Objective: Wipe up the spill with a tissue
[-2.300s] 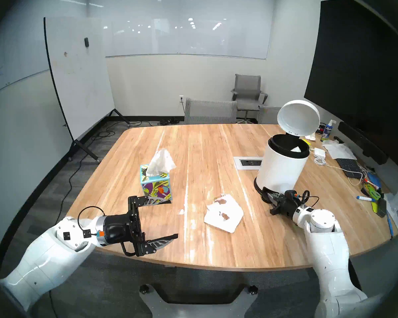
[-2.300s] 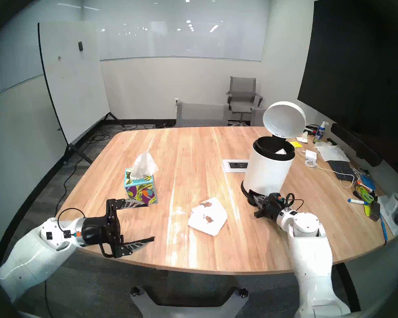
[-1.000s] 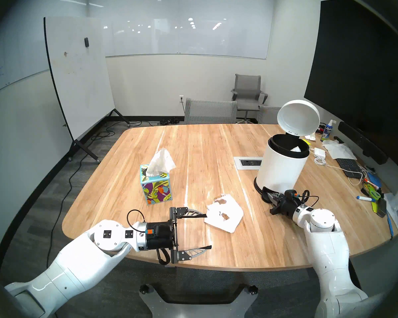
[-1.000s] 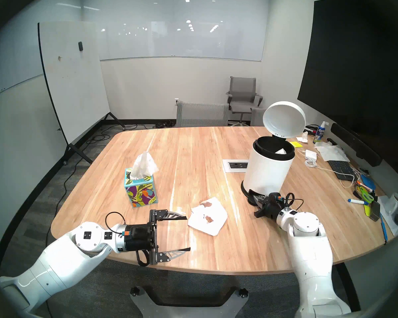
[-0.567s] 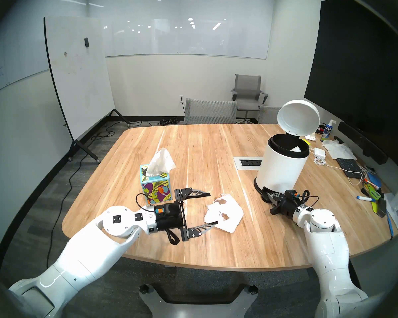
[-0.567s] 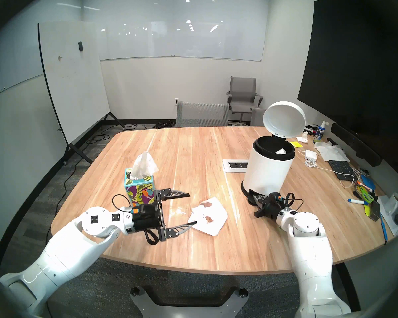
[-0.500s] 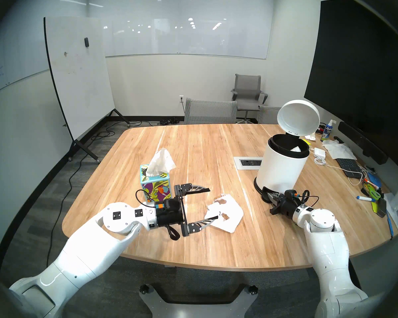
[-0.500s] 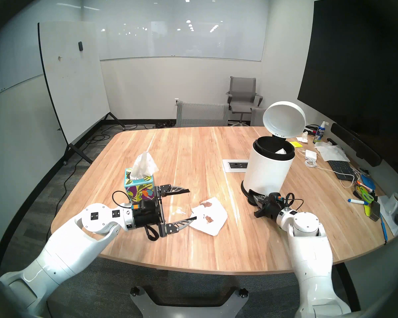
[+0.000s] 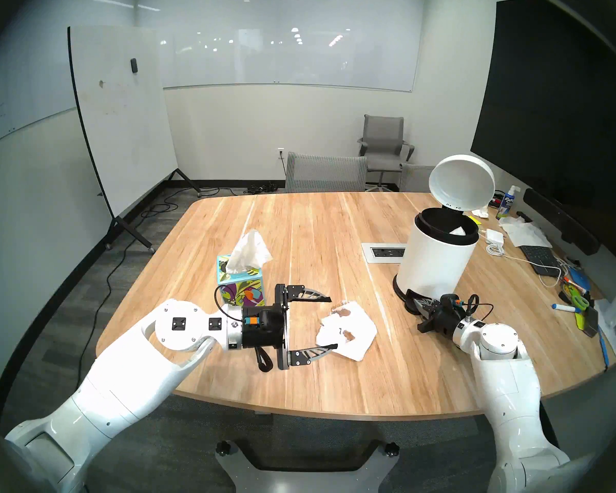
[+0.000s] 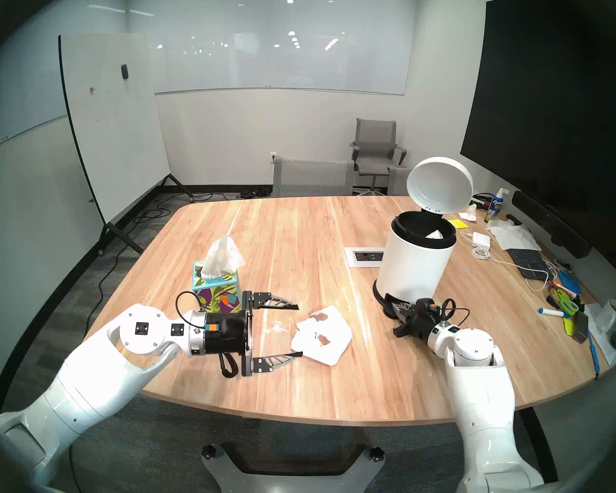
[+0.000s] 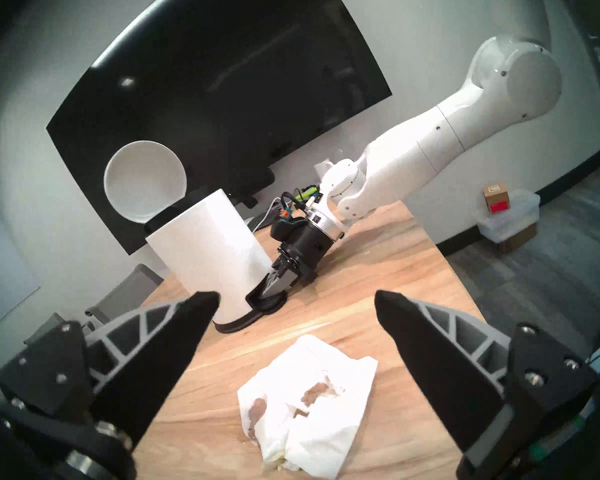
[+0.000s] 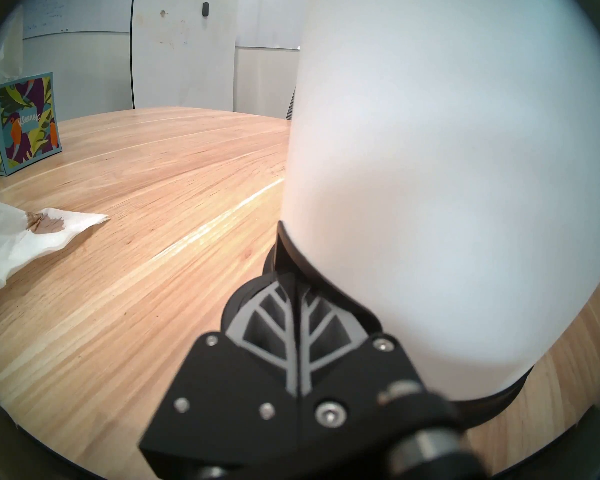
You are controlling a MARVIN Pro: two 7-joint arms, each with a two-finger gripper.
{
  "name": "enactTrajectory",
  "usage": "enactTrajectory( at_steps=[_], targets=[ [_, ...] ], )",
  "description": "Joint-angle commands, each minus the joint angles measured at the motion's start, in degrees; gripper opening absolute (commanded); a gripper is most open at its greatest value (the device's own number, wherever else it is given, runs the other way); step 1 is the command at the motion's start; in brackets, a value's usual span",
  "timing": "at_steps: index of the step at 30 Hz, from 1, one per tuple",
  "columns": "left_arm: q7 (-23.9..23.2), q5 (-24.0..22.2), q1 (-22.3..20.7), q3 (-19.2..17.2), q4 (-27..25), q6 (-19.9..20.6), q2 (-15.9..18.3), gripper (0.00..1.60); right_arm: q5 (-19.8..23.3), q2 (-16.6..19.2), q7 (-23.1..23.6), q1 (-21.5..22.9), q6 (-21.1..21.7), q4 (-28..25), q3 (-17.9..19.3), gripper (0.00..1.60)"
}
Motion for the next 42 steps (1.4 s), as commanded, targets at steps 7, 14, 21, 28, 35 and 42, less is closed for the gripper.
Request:
enactTrajectory(
  at_steps=[7,14,21,28,35,42],
  targets=[
    [2.02,4.80,-0.45,3.23,-3.96,6.60,-3.36,1.60,-2.15,-0.09,-0.61,-2.93,3.11,4.54,-1.43,0.00],
    [4.53,8.09,-1.33,7.24,-1.25,11.71,-7.83,1.60,-2.05,-0.06,-0.65,-2.95,3.08,4.54,-1.48,0.00],
    [7.86,8.30,-1.22,7.81,4.79,15.34,-10.30,1.60,-2.10,0.01,-0.79,-2.87,3.28,4.66,-1.64,0.00],
    [10.39,7.08,-2.23,6.63,9.37,17.67,-12.44,1.60,-2.07,0.06,-0.85,-2.85,3.33,4.70,-1.73,0.00],
    [12.15,6.81,-3.57,6.58,11.27,19.35,-14.68,1.60,-1.98,0.09,-0.88,-2.88,3.29,4.68,-1.77,0.00],
    [13.45,6.87,-3.13,7.01,12.28,20.44,-15.42,1.60,-2.05,0.16,-0.99,-2.79,3.50,4.81,-1.92,0.00]
  ],
)
